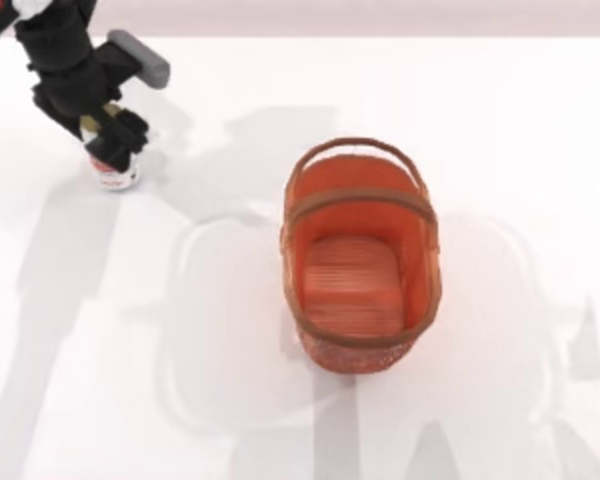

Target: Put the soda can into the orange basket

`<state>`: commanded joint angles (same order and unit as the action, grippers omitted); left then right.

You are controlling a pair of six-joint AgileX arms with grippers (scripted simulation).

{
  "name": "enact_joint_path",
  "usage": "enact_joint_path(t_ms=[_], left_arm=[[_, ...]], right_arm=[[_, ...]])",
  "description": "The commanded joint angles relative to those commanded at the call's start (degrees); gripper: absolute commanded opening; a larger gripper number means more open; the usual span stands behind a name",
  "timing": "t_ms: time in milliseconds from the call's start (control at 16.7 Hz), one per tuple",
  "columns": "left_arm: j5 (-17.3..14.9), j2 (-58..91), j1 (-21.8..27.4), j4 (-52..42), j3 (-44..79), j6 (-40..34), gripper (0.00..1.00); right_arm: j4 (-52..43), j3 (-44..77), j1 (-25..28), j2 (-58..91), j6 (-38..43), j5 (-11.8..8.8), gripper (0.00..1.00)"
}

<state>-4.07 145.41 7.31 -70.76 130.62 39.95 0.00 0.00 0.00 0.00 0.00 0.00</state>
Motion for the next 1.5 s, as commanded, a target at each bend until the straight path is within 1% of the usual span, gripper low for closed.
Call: enact_joint_path(t_ms=[240,300,840,960,1080,1200,1320,1500], left_arm=[[0.0,0.0,0.0,0.0,0.0,0.0,0.02],[0.0,0.0,0.0,0.0,0.0,0.0,0.0],[0.0,0.0,-0.2,0.0,0.0,0.1,0.0],[-1.3,-0.5,0.1,1.8,-1.0,-0.5,0.0],[-4.3,-1.5,0.7,6.0,-3.2,-2.0,0.0],[-8.7,-3.1,1.5,12.7,-6.7,-4.3,0.0],[-14.4,-5.3,2.5,21.7,-11.2,-7.4,0.0],[-24.5,-9.3,4.3,39.2,-19.3,-12.9,0.0]], right_arm=[[0.0,0.0,0.0,0.0,0.0,0.0,1.0],[0.0,0.0,0.0,0.0,0.0,0.0,1.0],[0.0,0.0,0.0,0.0,0.0,0.0,1.0],[0.0,0.0,0.0,0.0,0.0,0.0,1.0],[0.0,0.0,0.0,0.0,0.0,0.0,1.0],[0.0,0.0,0.0,0.0,0.0,0.0,1.0],[0.0,0.0,0.0,0.0,0.0,0.0,1.0],[0.0,0.0,0.0,0.0,0.0,0.0,1.0]])
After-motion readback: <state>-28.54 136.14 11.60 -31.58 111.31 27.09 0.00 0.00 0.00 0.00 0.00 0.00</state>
